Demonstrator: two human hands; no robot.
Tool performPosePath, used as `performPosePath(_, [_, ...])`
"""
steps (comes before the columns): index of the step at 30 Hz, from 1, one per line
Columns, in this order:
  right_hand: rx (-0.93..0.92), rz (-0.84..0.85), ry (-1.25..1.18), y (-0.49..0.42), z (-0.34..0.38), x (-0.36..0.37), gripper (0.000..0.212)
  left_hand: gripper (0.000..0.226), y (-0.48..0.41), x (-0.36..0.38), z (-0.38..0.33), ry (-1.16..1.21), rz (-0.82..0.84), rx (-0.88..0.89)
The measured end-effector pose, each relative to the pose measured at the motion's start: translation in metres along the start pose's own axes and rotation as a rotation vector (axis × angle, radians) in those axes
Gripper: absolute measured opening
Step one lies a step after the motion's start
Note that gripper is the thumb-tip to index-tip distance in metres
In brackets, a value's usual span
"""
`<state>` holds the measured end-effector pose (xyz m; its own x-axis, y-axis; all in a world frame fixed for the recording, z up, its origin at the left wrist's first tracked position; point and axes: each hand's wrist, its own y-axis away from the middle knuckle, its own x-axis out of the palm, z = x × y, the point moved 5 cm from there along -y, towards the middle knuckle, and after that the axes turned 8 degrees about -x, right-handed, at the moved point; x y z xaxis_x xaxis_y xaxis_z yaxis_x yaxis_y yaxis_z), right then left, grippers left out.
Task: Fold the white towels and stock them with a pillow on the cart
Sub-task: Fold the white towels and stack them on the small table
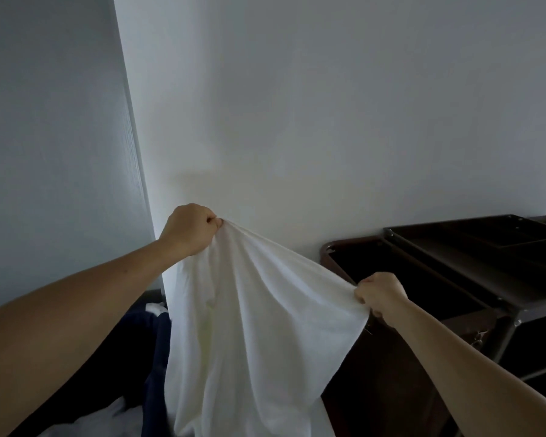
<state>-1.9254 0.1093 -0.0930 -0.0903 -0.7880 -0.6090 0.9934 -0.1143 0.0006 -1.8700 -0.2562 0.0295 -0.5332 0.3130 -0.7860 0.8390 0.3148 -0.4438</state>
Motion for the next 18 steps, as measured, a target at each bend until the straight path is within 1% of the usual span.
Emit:
performPosePath(2, [0.066,0.099,0.169,0.005,-0.016,0.006,0.003,0.04,0.008,0.005,-0.015,-0.036,0.011,0.083])
performPosePath(3, [0.094,0.127,0.19,0.008,-0.024,0.009,0.002,0.04,0.01,0.007,-0.02,-0.043,0.015,0.107])
performPosePath(4, [0.128,0.147,0.16,0.01,-0.031,0.011,0.002,0.04,0.012,0.008,-0.023,-0.042,0.017,0.115])
performPosePath(6, [0.186,0.132,0.006,0.011,-0.042,0.014,0.009,0.039,0.013,0.008,-0.024,-0.031,0.018,0.097])
performPosePath(8, [0.209,0.049,-0.22,0.007,-0.044,0.015,0.014,0.04,0.014,0.008,-0.021,-0.023,0.026,0.07])
performPosePath(10, [0.234,-0.043,-0.426,0.002,-0.042,0.016,0.015,0.04,0.015,0.008,-0.017,-0.017,0.032,0.05])
performPosePath(11, [0.246,-0.071,-0.497,0.0,-0.04,0.017,0.014,0.04,0.016,0.008,-0.015,-0.017,0.037,0.04])
performPosePath(13, [0.268,-0.077,-0.546,-0.001,-0.036,0.018,0.015,0.039,0.016,0.008,-0.009,-0.02,0.051,0.018])
performPosePath(14, [0.268,-0.055,-0.493,-0.001,-0.034,0.017,0.015,0.039,0.015,0.007,-0.006,-0.021,0.054,-0.001])
performPosePath(15, [0.252,-0.013,-0.381,0.0,-0.032,0.015,0.016,0.039,0.015,0.006,-0.002,-0.021,0.056,-0.022])
performPosePath(16, [0.229,0.057,-0.241,0.003,-0.029,0.012,0.017,0.039,0.015,0.005,0.001,-0.026,0.059,-0.04])
performPosePath(18, [0.165,0.237,0.008,0.009,-0.024,0.009,0.013,0.037,0.014,0.005,0.008,-0.063,0.071,-0.055])
